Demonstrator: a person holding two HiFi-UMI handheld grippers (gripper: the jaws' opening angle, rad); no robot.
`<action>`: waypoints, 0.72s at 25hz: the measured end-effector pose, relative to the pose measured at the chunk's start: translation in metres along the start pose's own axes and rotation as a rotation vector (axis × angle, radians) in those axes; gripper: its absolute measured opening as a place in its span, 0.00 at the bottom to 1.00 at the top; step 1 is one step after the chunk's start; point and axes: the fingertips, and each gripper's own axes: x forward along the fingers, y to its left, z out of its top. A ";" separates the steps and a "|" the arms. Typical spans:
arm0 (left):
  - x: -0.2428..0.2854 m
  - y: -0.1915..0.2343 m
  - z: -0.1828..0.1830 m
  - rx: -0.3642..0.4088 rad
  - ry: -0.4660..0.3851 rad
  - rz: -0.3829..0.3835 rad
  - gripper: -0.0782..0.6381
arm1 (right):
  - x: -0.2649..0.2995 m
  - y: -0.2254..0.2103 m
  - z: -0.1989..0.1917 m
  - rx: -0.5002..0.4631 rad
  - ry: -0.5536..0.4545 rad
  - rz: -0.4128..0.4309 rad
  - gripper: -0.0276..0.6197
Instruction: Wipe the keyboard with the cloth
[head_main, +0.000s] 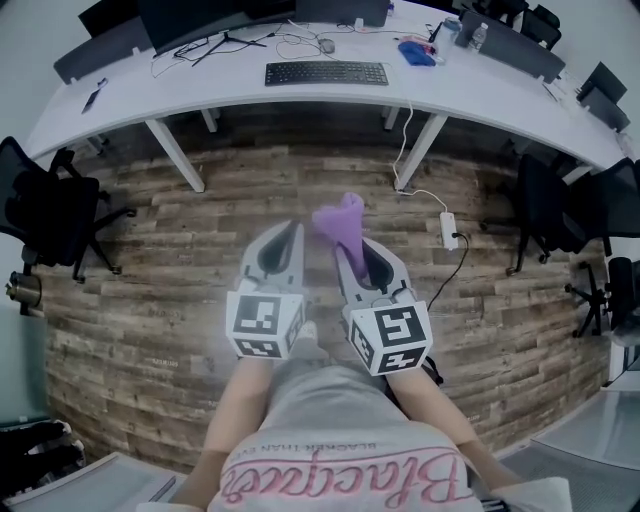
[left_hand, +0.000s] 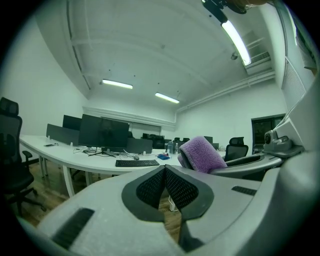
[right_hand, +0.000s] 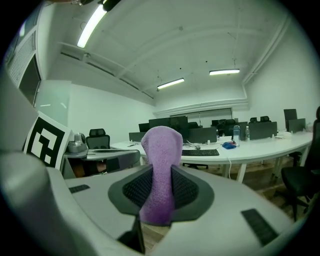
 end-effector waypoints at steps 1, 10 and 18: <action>0.006 0.007 0.001 -0.001 -0.002 -0.004 0.12 | 0.009 0.000 0.002 -0.001 -0.001 -0.003 0.18; 0.055 0.042 0.007 0.029 0.004 -0.051 0.12 | 0.064 -0.011 0.016 0.002 -0.007 -0.033 0.18; 0.082 0.053 0.009 0.027 0.006 -0.064 0.12 | 0.087 -0.027 0.021 0.006 -0.002 -0.050 0.18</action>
